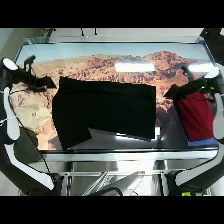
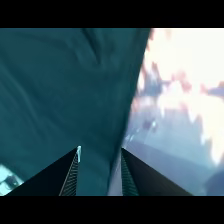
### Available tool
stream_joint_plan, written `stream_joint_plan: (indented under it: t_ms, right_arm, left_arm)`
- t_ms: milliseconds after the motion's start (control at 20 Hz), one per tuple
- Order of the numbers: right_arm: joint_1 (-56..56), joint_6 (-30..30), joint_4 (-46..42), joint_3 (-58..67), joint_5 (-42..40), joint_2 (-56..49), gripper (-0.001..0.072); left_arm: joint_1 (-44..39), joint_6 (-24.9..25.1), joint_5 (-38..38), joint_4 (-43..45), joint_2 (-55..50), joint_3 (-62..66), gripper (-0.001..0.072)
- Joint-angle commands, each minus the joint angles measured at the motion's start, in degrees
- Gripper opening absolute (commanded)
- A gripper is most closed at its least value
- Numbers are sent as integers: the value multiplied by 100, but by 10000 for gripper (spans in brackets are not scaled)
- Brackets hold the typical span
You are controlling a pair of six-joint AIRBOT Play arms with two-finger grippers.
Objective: Fold the shirts.
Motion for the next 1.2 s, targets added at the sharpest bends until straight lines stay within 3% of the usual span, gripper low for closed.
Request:
stream_joint_plan:
  t_ms: [0,300,450,650,750,800,900,950,1150]
  right_arm:
    - [-356,31,-201,-1364,-55,918,300]
    - [-468,175,-63,-3685,-1095,2037,288]
    - [-468,175,-44,-3965,-1119,2033,288]
    - [-466,85,162,-3967,-1119,2035,288]
    - [-461,85,216,-3967,-1119,2033,288]
    - [-461,87,216,-3967,-1117,2020,288]
    - [-468,94,205,-3967,-1113,1996,289]
    - [-468,146,205,-3967,-1104,1993,290]
    - [-455,566,197,-4030,-1049,1858,296]
  left_arm:
    - [214,-444,-605,2,706,-1615,666]
    - [219,-446,160,4,1943,-4371,666]
    - [219,-444,737,4,2081,-4918,666]
    - [162,-437,903,-33,1803,-5029,665]
    - [118,-197,1095,-437,1687,-5010,665]
    - [109,-68,1161,-671,1637,-4927,619]
    - [81,114,1097,-817,1602,-4690,135]
    - [48,164,966,-798,1604,-4553,17]
    - [42,162,345,-798,1604,-4188,17]
